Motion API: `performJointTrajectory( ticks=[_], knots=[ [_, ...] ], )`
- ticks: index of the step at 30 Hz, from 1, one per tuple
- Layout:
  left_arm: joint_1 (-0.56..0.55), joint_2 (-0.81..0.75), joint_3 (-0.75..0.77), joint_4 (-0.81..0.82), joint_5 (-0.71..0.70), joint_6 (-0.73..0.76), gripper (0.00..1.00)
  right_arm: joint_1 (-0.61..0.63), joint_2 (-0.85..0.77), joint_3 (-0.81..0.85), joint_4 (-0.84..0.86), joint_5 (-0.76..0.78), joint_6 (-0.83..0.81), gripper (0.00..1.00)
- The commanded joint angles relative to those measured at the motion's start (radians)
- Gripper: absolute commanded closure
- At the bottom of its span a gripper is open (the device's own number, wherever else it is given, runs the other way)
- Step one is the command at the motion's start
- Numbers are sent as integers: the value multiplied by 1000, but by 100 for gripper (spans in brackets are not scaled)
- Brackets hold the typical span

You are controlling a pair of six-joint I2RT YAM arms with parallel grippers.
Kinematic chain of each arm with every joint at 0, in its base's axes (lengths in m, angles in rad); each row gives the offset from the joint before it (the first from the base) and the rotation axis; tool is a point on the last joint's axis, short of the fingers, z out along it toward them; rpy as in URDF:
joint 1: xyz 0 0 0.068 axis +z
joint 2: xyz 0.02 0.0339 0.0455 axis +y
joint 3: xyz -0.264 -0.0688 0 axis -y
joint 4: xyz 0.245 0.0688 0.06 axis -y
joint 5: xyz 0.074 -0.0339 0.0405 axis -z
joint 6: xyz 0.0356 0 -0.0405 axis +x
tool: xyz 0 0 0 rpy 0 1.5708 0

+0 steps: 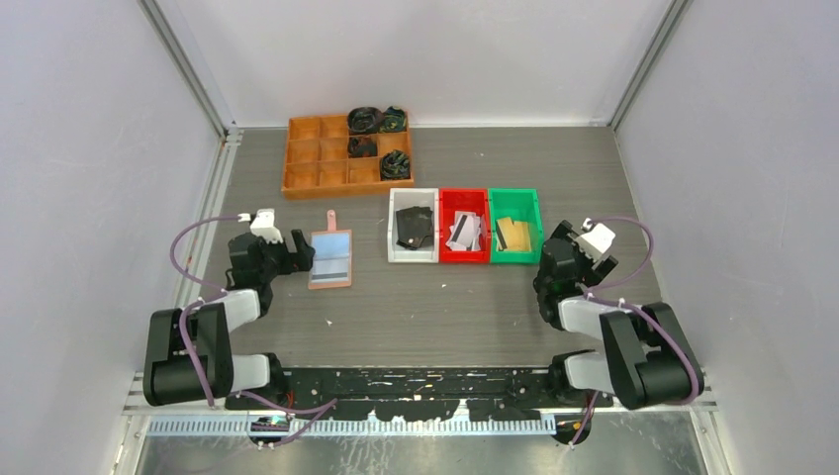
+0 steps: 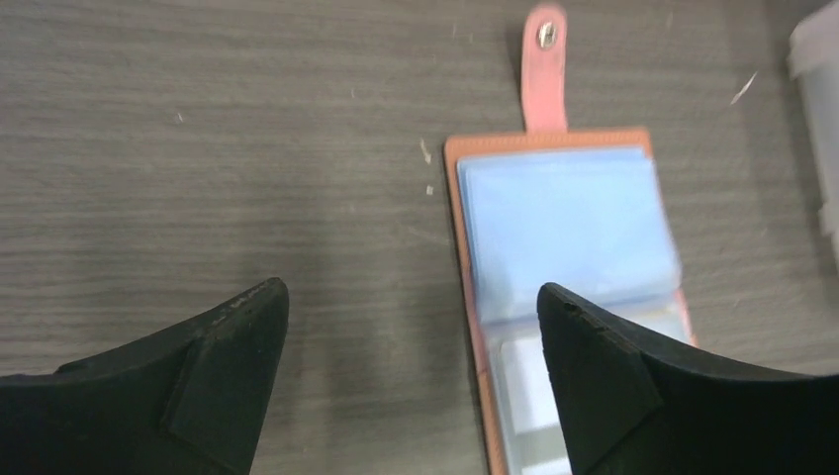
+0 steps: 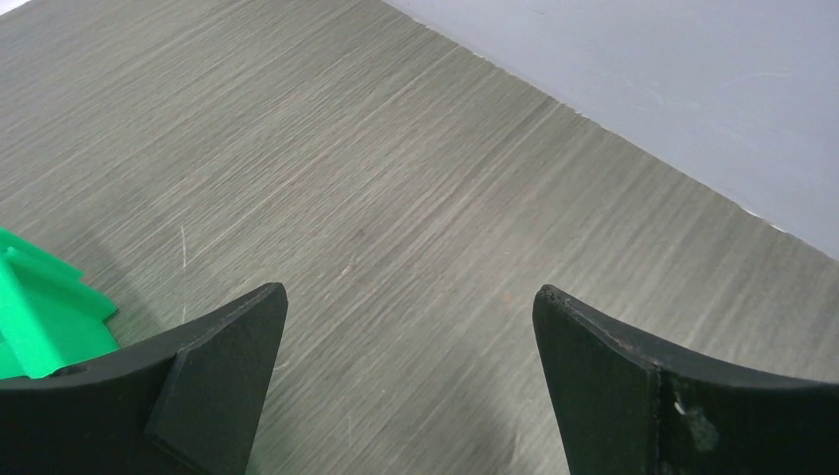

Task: Take the credit cards out of the card holder
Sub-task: Reset both arms

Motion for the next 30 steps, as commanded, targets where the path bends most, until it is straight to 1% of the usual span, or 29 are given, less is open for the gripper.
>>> performJointTrajectory(
  ticks=[1, 3, 5, 10, 12, 13, 14, 16, 17, 19, 20, 21, 23, 24, 26, 28, 30],
  knots=[
    [6, 38, -7, 350, -18, -97, 1, -50, 81, 44, 207, -147, -91, 0],
    [5, 51, 30, 282, -29, -102, 0, -73, 132, 47, 243, -187, -87, 0],
    [5, 77, 60, 251, -36, -105, 0, -92, 184, 53, 295, -228, -87, 1],
    [4, 95, 86, 219, -30, -104, 0, -97, 239, 110, 253, -343, -143, 0],
    [5, 100, 103, 204, -50, -67, 0, -97, 252, 120, 244, -403, -164, 0],
    [4, 104, 88, 257, -104, -33, 0, -97, 269, 116, 268, -423, -173, 0],
    [8, 118, 69, 323, -118, -41, 0, -97, 288, 109, 295, -417, -169, 0],
    [13, 169, 31, 456, -51, -31, 0, -97, 323, 104, 342, -446, -190, 1],
    [-3, 193, 20, 503, -54, -10, 0, -97, 320, 104, 335, -451, -188, 1],
    [-82, 228, 1, 545, -116, 49, 0, -102, 317, 112, 312, -455, -182, 0],
    [-114, 261, -7, 610, -165, 83, 0, -107, 321, 114, 316, -460, -179, 0],
    [-155, 275, -9, 619, -211, 97, 0, -114, 321, 118, 307, -473, -174, 0],
    [-176, 239, 35, 471, -301, 90, 1, -147, 314, 135, 261, -513, -147, 0],
    [-174, 251, 64, 433, -324, 85, 1, -157, 310, 135, 252, -523, -140, 1],
    [-174, 258, 48, 485, -327, 85, 0, -159, 313, 130, 265, -525, -141, 0],
    [-173, 248, 53, 458, -326, 82, 0, -160, 306, 124, 270, -525, -143, 0],
    [-172, 254, 50, 477, -329, 84, 0, -160, 308, 125, 271, -525, -143, 1]
  ],
)
